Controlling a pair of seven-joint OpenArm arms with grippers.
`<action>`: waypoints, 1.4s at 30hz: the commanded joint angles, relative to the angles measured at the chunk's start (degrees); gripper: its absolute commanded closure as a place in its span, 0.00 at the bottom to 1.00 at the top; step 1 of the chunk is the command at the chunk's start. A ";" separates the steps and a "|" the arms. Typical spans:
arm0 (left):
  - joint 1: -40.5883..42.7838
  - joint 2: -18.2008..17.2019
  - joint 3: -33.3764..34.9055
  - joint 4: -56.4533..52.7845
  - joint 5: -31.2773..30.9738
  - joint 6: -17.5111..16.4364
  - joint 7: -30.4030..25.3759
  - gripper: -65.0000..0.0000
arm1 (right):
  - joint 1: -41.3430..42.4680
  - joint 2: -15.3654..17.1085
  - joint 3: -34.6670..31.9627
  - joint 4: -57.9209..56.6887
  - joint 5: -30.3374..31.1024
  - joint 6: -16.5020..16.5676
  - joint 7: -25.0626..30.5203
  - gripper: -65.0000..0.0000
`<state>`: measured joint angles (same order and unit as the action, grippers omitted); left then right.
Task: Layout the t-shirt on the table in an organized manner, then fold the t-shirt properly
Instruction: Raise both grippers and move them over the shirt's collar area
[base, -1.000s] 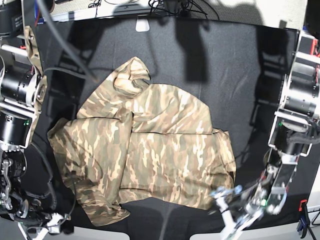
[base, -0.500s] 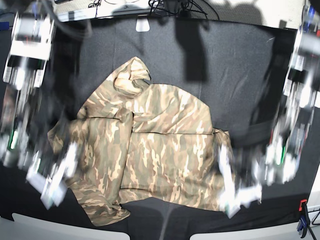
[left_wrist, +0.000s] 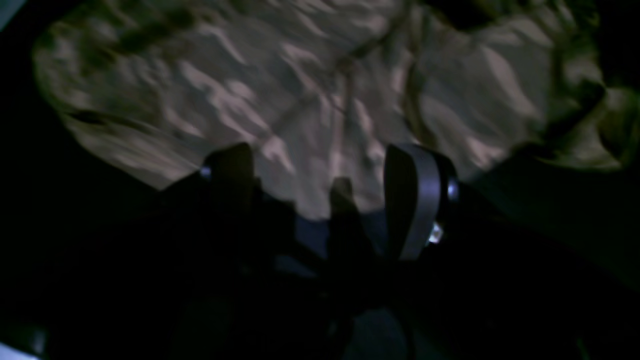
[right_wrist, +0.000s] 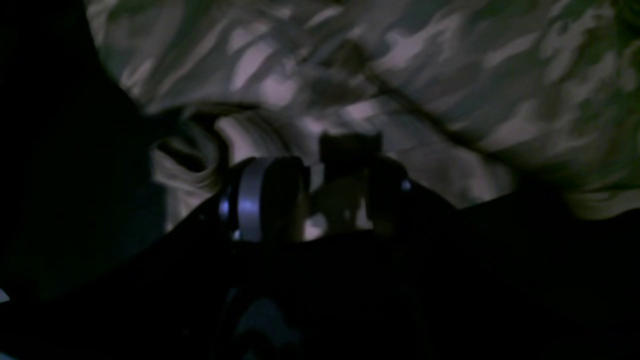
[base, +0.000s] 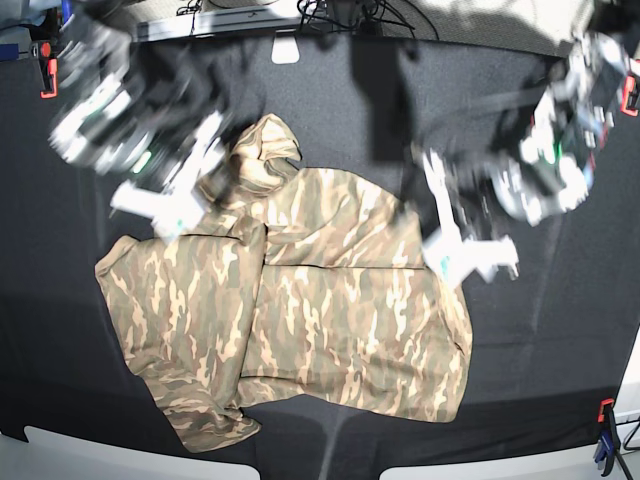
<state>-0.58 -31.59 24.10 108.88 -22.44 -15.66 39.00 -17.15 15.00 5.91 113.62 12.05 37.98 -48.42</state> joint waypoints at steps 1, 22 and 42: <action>-0.26 -0.50 -0.42 1.16 -0.11 0.04 -1.51 0.41 | 0.20 0.39 -0.44 1.07 0.04 0.13 1.77 0.57; 2.64 -0.50 -0.44 1.16 -0.11 0.04 -1.68 0.41 | -1.86 -0.20 -7.06 -3.48 -8.98 -8.63 1.01 0.57; 2.64 -0.48 -0.42 1.16 0.09 0.04 -1.73 0.41 | -3.69 -0.11 -5.14 3.26 -14.82 -9.97 1.40 0.57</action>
<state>2.83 -31.59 24.05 108.92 -22.22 -15.62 38.83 -21.08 14.59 0.54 116.07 -2.83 28.42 -47.51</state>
